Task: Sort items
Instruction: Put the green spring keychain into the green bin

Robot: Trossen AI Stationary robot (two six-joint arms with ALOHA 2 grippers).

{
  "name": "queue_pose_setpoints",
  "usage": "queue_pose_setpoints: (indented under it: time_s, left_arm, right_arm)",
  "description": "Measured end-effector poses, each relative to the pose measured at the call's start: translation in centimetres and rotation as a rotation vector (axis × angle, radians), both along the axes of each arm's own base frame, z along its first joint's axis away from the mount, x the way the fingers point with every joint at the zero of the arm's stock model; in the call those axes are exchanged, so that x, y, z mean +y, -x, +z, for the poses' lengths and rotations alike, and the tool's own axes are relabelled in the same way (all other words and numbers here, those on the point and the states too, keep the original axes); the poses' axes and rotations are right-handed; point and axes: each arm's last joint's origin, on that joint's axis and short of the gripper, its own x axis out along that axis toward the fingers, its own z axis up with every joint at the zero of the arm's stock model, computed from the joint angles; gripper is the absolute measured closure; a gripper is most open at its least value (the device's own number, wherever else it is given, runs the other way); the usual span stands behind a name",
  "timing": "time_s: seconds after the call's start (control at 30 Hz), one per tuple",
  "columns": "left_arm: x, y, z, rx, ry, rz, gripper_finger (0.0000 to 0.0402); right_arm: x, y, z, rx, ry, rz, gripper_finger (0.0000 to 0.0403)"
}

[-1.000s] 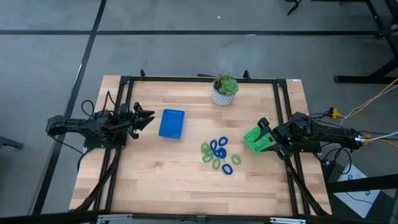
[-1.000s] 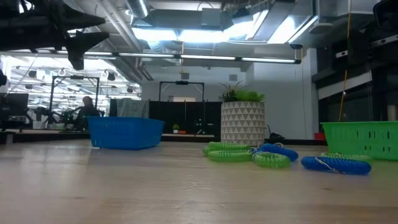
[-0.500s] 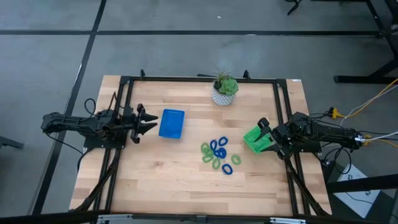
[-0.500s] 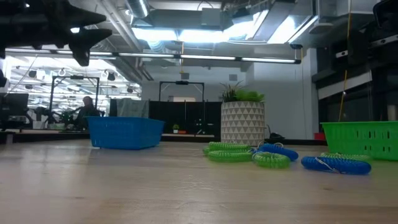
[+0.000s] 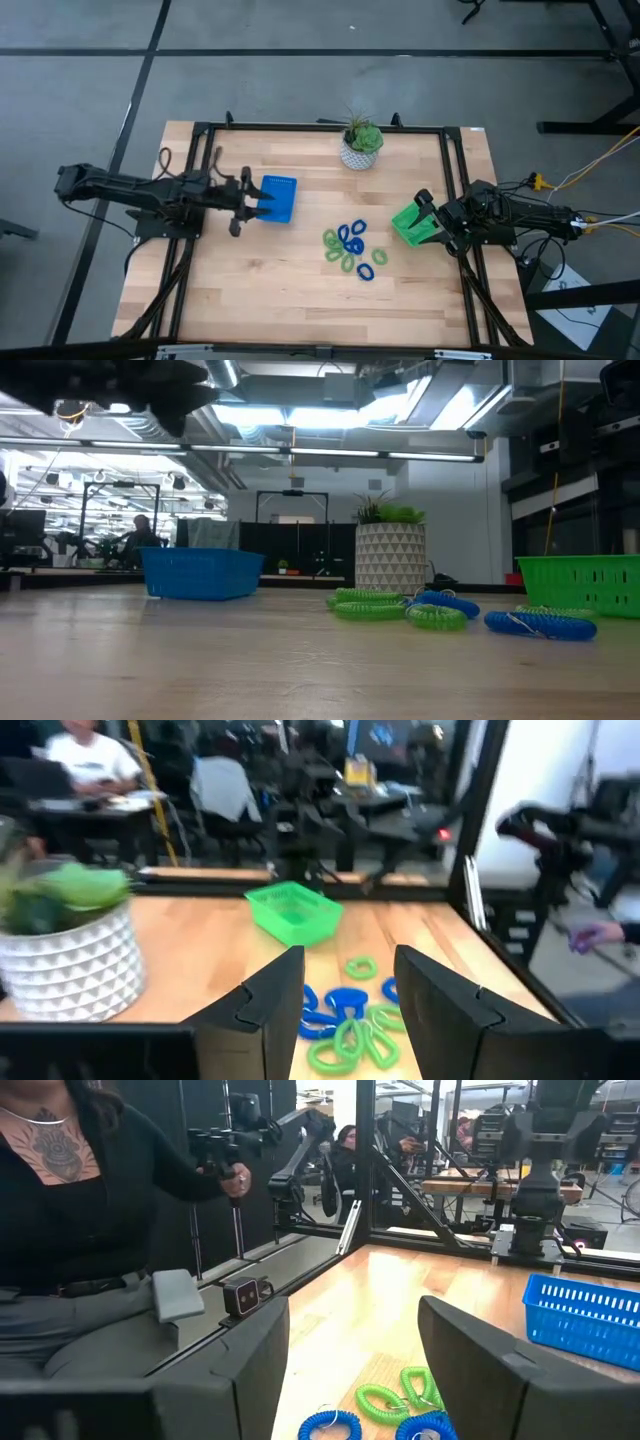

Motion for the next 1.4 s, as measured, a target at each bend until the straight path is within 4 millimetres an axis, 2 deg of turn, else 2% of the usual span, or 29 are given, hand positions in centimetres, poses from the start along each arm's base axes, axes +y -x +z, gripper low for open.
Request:
queue_pose_setpoints:
  time_s: [0.3, 0.57, 0.97, 1.27, 1.4]
  left_arm:
    - [-1.2, -5.6, 0.7, 0.16, -0.155, -0.043, 0.0249]
    - [-2.8, -10.6, 0.4, 0.39, -0.286, -0.072, 0.0246]
    - [-4.1, -15.8, -3.0, 0.573, -0.213, -0.122, 0.0179]
    - [-4.4, -18.4, -6.3, 0.667, -0.232, -0.128, 0.0182]
    - [-4.5, -19.7, -7.3, 0.65, -0.261, -0.115, 0.0187]
  right_arm:
    - [0.0, 0.0, 0.0, 0.0, 0.0, 0.0, 0.0182]
    - [0.0, 0.0, 0.0, 0.0, 0.0, 0.0, 0.0182]
    - [0.0, 0.0, 0.0, 0.0, 0.0, 0.0, 0.0182]
    - [0.0, 0.0, 0.0, 0.0, 0.0, 0.0, 0.0182]
    - [0.0, 0.0, 0.0, 0.0, 0.0, 0.0, 0.0182]
